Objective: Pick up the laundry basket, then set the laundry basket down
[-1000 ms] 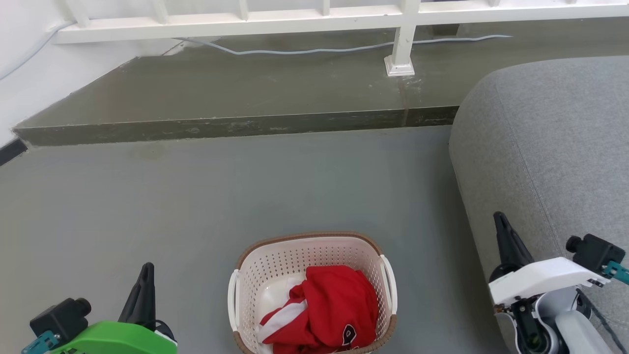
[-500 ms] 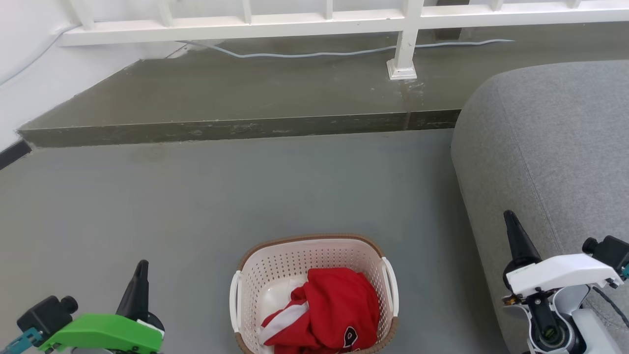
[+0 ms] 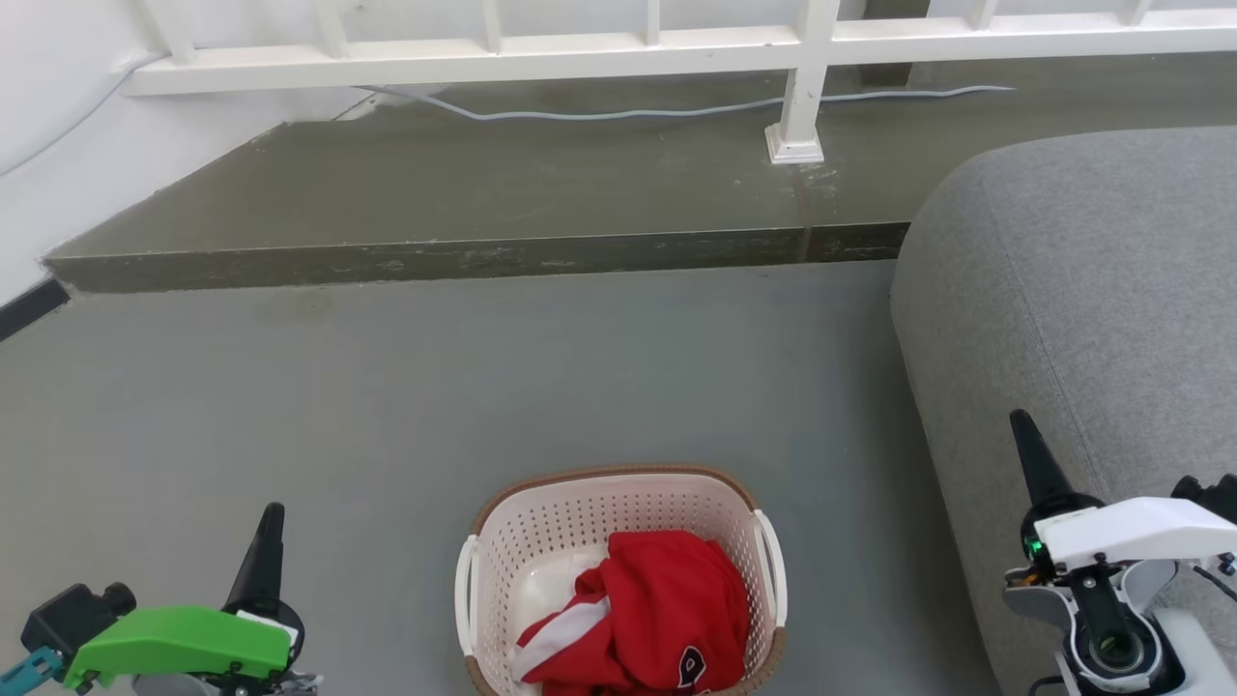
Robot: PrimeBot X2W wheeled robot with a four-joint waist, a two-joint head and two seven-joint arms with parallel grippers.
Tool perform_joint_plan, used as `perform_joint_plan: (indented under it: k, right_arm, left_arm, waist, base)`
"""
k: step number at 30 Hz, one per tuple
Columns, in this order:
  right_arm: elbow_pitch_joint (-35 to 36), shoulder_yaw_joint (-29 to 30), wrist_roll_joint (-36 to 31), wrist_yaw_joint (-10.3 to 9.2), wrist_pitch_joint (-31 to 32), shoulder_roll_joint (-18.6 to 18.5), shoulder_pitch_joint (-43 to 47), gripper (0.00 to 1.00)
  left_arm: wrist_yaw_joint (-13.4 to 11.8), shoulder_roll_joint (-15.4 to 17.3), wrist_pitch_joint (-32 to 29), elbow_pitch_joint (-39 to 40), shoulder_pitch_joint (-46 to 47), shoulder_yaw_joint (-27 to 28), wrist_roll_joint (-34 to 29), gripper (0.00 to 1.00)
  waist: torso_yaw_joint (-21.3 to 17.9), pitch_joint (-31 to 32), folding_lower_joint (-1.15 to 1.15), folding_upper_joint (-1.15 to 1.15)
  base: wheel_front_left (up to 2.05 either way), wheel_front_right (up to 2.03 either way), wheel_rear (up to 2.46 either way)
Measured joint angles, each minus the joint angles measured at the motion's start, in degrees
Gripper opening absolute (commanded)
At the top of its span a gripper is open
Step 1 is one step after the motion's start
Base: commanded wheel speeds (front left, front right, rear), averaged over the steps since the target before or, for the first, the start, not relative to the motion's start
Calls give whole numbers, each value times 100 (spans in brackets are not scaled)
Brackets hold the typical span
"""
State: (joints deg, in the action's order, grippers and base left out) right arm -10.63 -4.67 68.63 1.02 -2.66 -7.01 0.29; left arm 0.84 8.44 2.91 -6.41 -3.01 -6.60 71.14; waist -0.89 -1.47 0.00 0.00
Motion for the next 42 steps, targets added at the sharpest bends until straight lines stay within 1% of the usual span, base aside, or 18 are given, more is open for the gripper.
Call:
perform_joint_plan:
  k: [17,23,32,34,39,42]
  right_arm:
    - [-187,319,1360,257,222,44,-119,0]
    - [-249,445,1847,357,281,63,-170,0]
    - [-345,621,2561,498,382,87,-222,0]
    - [-365,650,2716,503,430,94,-226,0]
    - [-382,659,2742,504,431,114,-247,0]
    - [-400,664,2742,550,431,115,-258,0]
  left_arm:
    - [276,-77,-238,-364,220,274,1249,0]
    - [375,-166,-314,-480,313,336,1703,0]
    - [497,-218,-416,-662,438,486,2327,0]
    - [532,-229,-442,-724,455,505,2477,0]
    - [544,-232,-443,-769,461,523,2525,0]
    - [545,-233,-445,-782,484,526,2525,0]
  waist:
    - [44,62,0,0]
    - [59,84,0,0]
    - [83,117,0,0]
    - [88,124,0,0]
    - [88,125,0,0]
    - [88,126,0,0]
  base:
    - [0,0,0]
    - [0,0,0]
    - [0,0,0]
    - [0,0,0]
    - [0,0,0]
    - [0,0,0]
